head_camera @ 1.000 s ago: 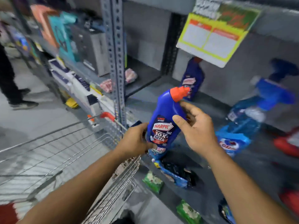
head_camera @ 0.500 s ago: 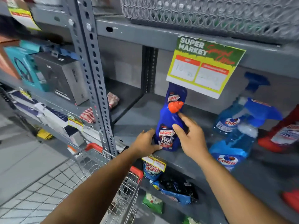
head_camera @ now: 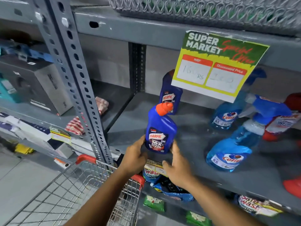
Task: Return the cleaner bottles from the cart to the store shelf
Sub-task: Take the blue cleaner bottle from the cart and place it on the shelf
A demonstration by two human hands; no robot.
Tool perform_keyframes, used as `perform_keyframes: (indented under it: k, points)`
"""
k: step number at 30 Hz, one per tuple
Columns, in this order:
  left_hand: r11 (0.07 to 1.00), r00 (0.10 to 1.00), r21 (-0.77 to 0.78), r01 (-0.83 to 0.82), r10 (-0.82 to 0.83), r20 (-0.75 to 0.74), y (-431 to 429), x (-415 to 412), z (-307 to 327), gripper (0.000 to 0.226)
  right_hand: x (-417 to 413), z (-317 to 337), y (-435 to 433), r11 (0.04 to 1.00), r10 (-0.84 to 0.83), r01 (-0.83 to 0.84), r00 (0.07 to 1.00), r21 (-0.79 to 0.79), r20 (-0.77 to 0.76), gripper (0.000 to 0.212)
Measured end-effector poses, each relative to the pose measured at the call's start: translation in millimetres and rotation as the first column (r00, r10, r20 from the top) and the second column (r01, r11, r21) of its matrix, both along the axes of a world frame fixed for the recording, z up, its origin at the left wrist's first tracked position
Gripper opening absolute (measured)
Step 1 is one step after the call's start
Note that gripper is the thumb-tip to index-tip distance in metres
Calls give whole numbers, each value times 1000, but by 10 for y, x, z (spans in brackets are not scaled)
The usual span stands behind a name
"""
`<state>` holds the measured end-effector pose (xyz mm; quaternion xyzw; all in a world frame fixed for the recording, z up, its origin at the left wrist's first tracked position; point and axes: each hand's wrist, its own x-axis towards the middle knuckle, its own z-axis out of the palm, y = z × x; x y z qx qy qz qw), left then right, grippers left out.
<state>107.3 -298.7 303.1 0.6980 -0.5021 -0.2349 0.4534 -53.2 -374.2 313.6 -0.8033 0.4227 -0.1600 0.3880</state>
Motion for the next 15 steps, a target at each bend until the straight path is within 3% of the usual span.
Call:
perform_keyframes:
  k: [15]
  points:
    - [998,998,49,-43,44,-34,1,-32,-9,79,8,81,23,1000,13,-13,1000,19,-26,86]
